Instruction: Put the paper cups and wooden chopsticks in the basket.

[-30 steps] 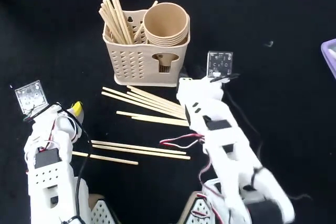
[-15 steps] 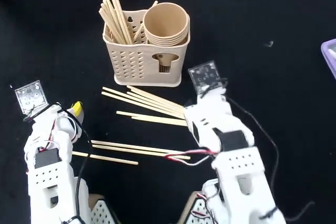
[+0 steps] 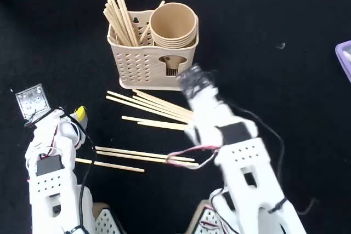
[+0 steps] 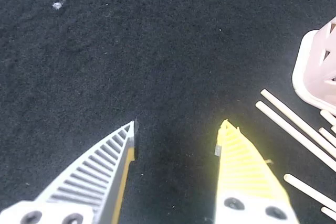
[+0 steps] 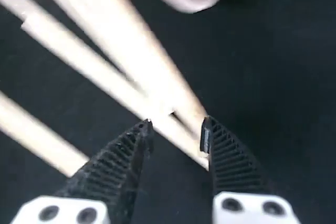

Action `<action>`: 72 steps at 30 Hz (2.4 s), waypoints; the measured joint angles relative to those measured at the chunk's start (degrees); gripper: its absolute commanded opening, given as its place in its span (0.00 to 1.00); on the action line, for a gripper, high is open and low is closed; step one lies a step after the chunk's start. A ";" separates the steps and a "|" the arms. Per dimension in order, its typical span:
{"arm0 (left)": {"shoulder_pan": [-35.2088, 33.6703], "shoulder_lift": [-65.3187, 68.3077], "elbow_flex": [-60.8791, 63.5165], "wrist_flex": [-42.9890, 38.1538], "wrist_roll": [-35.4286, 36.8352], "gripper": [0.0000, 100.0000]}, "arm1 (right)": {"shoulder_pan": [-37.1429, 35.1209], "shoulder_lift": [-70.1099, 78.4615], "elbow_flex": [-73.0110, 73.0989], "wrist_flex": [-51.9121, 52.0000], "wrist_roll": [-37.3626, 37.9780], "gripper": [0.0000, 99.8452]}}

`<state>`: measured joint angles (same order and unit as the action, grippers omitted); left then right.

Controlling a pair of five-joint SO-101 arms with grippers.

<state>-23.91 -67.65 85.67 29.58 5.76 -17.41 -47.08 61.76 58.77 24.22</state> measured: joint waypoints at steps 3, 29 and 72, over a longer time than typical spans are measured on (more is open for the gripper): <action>0.00 0.00 0.00 0.00 0.00 0.25 | -8.70 -1.76 0.35 4.57 3.16 0.16; 0.00 0.00 0.00 0.00 0.00 0.25 | -24.53 21.89 5.01 -6.95 13.54 0.16; -0.09 0.00 0.00 0.00 -0.18 0.25 | -21.01 -34.46 10.02 -1.41 -1.93 0.01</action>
<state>-24.00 -67.65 85.67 29.58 5.58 -38.42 -81.54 71.78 57.36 22.29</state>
